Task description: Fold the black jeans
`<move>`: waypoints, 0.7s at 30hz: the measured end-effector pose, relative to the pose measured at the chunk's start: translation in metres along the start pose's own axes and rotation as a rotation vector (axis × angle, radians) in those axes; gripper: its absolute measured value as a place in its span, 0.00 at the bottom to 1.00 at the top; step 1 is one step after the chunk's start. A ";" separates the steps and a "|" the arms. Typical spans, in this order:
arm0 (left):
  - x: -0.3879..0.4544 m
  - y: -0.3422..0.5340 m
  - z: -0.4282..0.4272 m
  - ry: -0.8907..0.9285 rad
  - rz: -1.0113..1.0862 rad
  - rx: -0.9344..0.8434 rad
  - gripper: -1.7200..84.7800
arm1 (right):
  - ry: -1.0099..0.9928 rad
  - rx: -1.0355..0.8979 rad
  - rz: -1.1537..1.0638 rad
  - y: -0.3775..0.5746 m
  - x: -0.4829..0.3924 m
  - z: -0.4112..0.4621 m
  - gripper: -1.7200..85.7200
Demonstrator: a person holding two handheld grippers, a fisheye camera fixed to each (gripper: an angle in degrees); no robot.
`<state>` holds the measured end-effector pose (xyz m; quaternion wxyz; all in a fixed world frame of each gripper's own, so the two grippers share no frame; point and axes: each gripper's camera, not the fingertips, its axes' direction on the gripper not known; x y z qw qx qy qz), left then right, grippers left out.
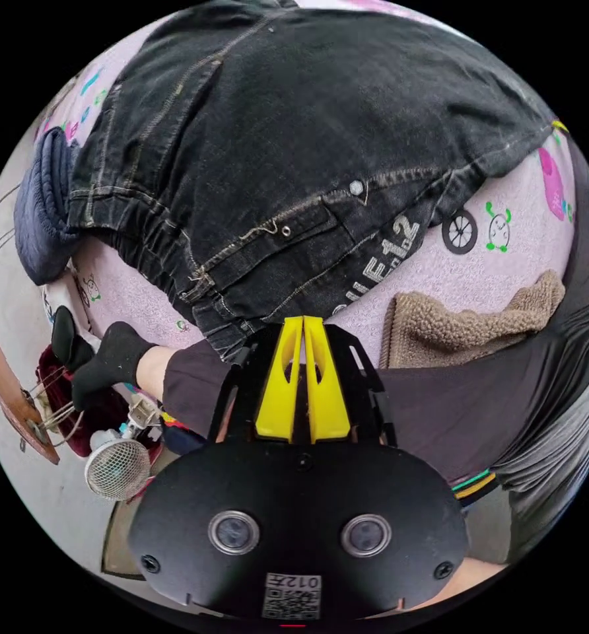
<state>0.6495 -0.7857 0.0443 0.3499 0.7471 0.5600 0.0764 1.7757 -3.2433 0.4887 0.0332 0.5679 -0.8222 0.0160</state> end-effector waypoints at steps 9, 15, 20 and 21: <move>0.021 -0.035 0.001 0.092 -0.067 0.227 0.03 | -0.069 0.373 0.695 0.007 0.233 -0.195 0.08; 0.029 -0.047 0.028 0.080 -0.113 0.196 0.03 | -0.007 0.236 0.618 -0.091 0.269 -0.236 0.13; 0.033 -0.053 0.032 0.046 -0.123 0.172 0.03 | -0.090 0.162 0.575 -0.151 0.288 -0.253 0.07; 0.034 -0.056 0.033 0.031 -0.115 0.158 0.03 | -0.093 0.173 0.580 -0.164 0.288 -0.269 0.06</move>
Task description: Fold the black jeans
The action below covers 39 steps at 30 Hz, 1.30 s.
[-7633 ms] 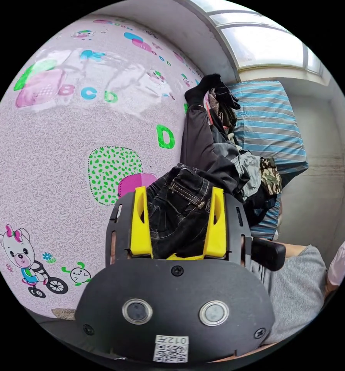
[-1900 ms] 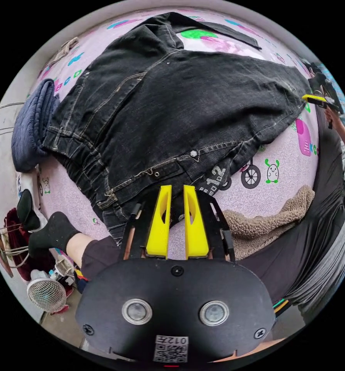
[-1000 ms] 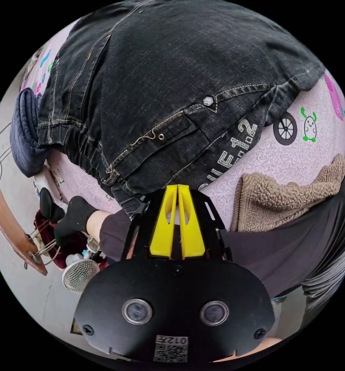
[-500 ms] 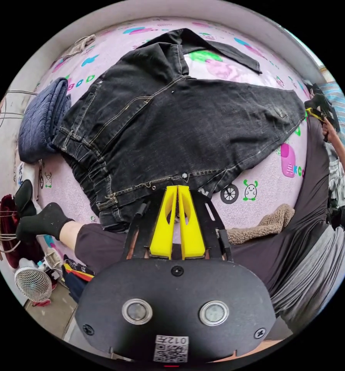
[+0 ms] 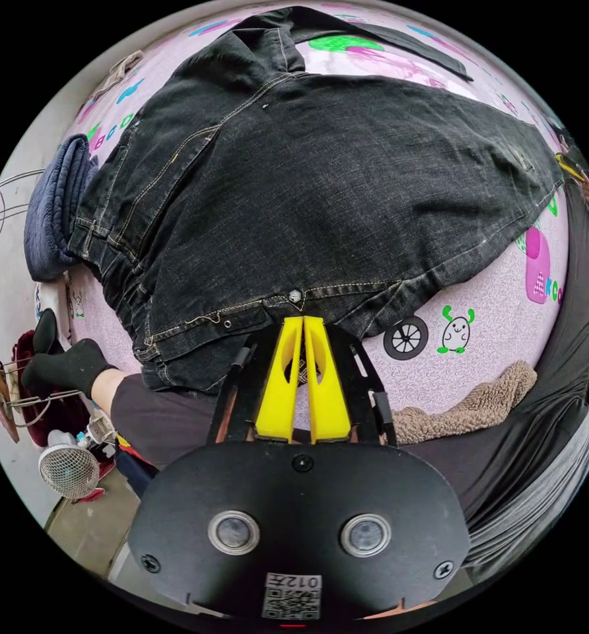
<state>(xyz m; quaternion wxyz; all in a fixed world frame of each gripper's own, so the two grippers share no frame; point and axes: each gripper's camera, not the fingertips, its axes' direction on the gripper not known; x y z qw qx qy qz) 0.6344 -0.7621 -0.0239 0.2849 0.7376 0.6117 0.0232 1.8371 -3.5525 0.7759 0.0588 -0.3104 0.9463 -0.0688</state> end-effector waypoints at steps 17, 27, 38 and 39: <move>-0.005 -0.012 0.009 0.006 -0.019 -0.037 0.03 | 0.075 -0.023 0.007 -0.092 -0.087 -0.114 0.12; -0.011 -0.008 0.009 0.046 -0.082 -0.019 0.03 | -0.069 -0.091 0.074 -0.092 -0.084 -0.114 0.10; 0.007 -0.007 0.003 -0.036 -0.061 -0.031 0.02 | 0.552 -0.014 -0.424 -0.045 -0.262 -0.130 0.04; 0.008 -0.007 0.002 -0.040 -0.061 -0.030 0.02 | 0.687 -0.060 -0.497 -0.035 -0.270 -0.125 0.04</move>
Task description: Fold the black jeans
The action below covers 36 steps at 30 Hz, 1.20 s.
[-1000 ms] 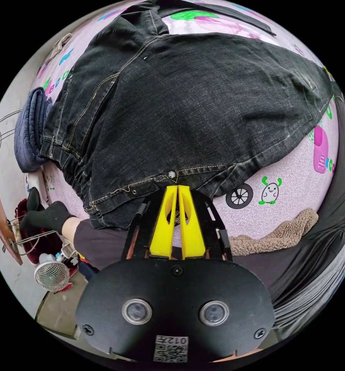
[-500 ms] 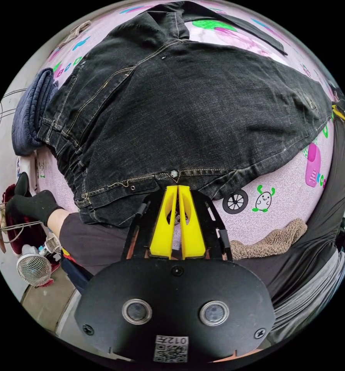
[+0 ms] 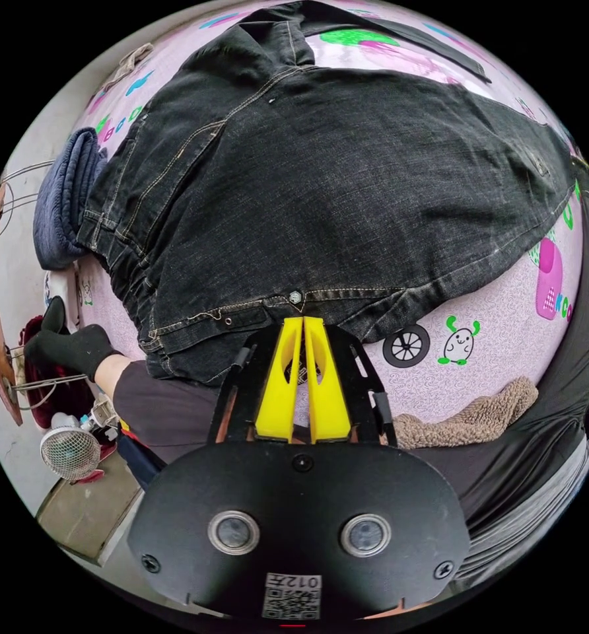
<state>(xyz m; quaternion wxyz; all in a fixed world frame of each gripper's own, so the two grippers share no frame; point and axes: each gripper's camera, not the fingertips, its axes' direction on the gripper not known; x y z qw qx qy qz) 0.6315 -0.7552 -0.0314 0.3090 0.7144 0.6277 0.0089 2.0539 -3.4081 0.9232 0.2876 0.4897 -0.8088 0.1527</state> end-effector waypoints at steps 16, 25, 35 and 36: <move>0.006 0.023 -0.019 -0.004 -0.021 0.049 0.02 | -0.415 -0.030 0.346 0.200 0.122 0.047 0.02; 0.013 0.032 -0.036 -0.034 -0.011 0.033 0.03 | -0.403 -0.129 0.422 0.294 0.142 0.121 0.01; 0.013 0.052 -0.057 -0.022 -0.036 0.056 0.03 | -0.370 0.066 0.333 0.415 0.160 0.134 0.01; 0.012 0.056 -0.060 -0.015 -0.046 0.062 0.03 | -0.373 0.042 0.344 0.432 0.161 0.152 0.01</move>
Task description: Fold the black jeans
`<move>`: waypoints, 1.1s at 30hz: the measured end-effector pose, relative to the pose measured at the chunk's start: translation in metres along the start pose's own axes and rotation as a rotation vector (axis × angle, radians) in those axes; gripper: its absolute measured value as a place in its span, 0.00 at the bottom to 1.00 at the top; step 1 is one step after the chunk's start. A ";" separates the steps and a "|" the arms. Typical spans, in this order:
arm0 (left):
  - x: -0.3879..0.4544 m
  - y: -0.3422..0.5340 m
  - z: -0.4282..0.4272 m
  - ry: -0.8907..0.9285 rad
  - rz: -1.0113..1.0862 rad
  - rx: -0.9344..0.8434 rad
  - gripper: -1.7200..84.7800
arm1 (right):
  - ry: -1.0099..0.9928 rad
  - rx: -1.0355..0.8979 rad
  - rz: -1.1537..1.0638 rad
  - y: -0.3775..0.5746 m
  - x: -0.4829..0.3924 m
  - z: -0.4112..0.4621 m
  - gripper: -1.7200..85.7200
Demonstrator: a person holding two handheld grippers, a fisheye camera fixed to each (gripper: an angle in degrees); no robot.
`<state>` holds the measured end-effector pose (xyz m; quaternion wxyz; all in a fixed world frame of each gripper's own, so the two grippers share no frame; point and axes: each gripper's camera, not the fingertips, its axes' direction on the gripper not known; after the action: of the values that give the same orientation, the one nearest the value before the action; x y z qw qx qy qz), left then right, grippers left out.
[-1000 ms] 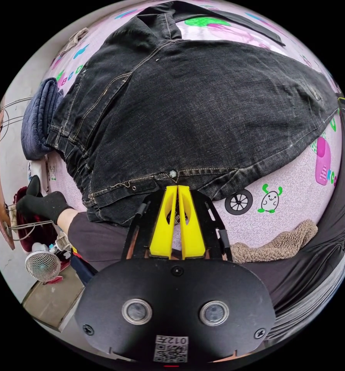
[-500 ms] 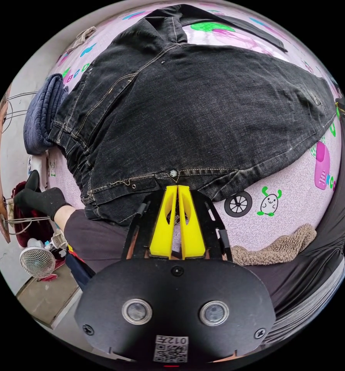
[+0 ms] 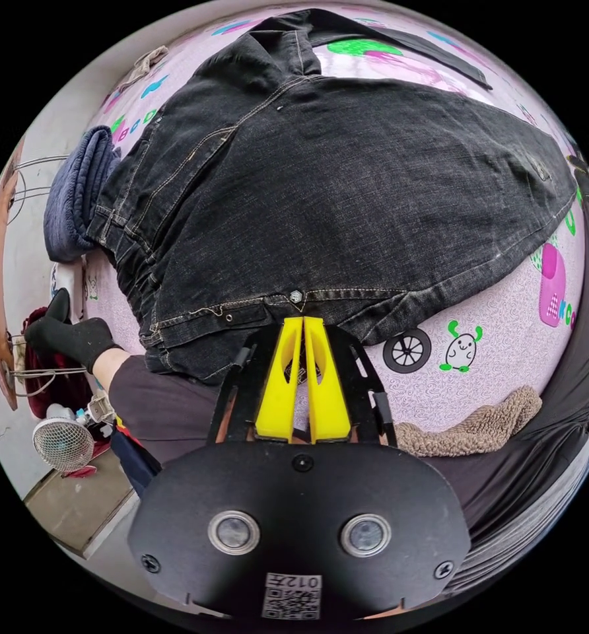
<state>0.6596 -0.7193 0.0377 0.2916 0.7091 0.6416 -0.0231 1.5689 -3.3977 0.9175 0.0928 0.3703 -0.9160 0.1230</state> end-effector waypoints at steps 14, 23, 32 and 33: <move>-0.021 0.045 -0.033 0.133 -0.099 0.107 0.02 | -0.152 0.127 -0.251 0.235 -0.013 -0.010 0.01; -0.067 0.081 -0.096 0.135 -0.206 0.224 0.03 | 0.014 -0.155 -0.783 0.429 -0.159 0.087 0.01; -0.065 0.065 -0.080 0.206 0.000 -0.005 0.03 | 0.128 -0.244 -0.835 0.563 -0.092 0.170 0.01; -0.073 0.063 -0.094 0.220 0.006 0.034 0.03 | 0.135 -0.246 -0.837 0.578 -0.081 0.178 0.01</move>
<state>0.6723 -0.7438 0.1698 0.2074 0.7140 0.6672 0.0448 1.2066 -2.9949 0.6361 0.2375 0.6869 -0.6867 -0.0112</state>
